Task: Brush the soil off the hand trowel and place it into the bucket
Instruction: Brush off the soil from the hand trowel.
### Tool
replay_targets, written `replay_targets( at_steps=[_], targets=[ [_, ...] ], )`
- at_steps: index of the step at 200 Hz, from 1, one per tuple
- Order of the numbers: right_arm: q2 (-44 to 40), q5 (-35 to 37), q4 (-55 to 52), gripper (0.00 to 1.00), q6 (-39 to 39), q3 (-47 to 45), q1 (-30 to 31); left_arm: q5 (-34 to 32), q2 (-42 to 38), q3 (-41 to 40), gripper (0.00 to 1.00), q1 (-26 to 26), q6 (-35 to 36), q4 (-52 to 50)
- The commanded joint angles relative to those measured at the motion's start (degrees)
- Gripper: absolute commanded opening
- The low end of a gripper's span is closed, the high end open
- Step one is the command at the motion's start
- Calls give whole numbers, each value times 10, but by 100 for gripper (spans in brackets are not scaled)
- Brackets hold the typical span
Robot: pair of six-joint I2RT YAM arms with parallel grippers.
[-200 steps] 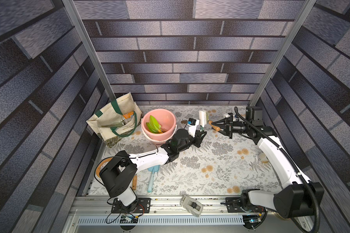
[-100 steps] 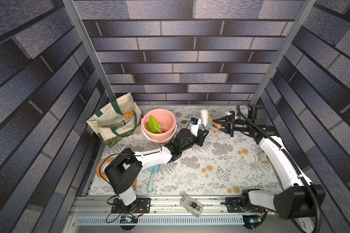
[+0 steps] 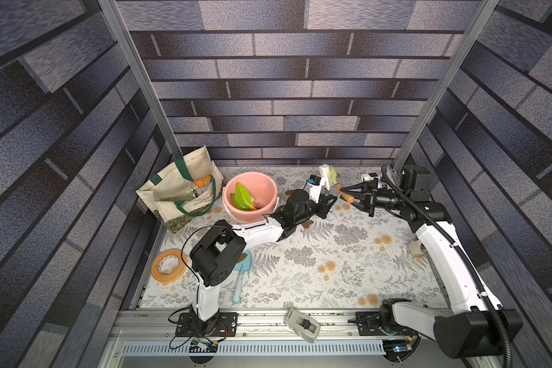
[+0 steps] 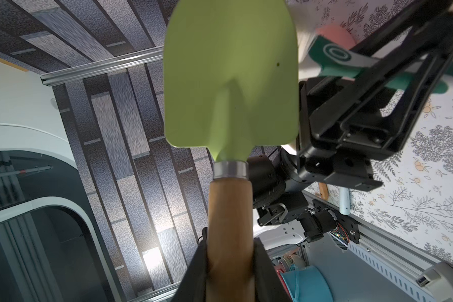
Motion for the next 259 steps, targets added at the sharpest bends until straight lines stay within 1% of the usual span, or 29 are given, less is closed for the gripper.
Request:
replay_targets(
  at_steps=[1,28,58,80,96,108,120,147,170,193,220,259],
  targets=[
    [-18,-7,-16,2,-12,7,1,19,10,24,0,12,-17,-13],
    [-21,-6,-24,2,-20,12,2,18,2,13,0,25,-20,-21],
    [-6,-8,-35,2,-40,14,1,-13,-60,-40,0,23,-4,-33],
    [14,-14,-41,2,-55,23,2,-45,-120,-93,0,9,1,-42],
    [30,-15,-76,2,-89,43,2,-56,-159,-126,0,-7,-4,-41],
    [40,-14,-107,2,-119,59,2,-65,-180,-141,0,-25,-4,-40],
    [43,-16,-107,2,-123,60,2,-72,-191,-147,0,-42,-2,-39],
    [40,-18,-98,2,-119,59,1,-72,-180,-138,0,-66,6,-52],
    [29,-21,-101,2,-117,57,2,-63,-164,-134,0,-66,-10,-38],
    [17,-17,-108,2,-115,55,1,-56,-144,-112,0,-66,0,-44],
    [5,-17,-112,2,-114,52,1,-32,-115,-78,0,-58,27,-58],
    [-11,-15,-111,2,-108,37,2,1,-74,-27,0,-35,48,-66]
  ],
)
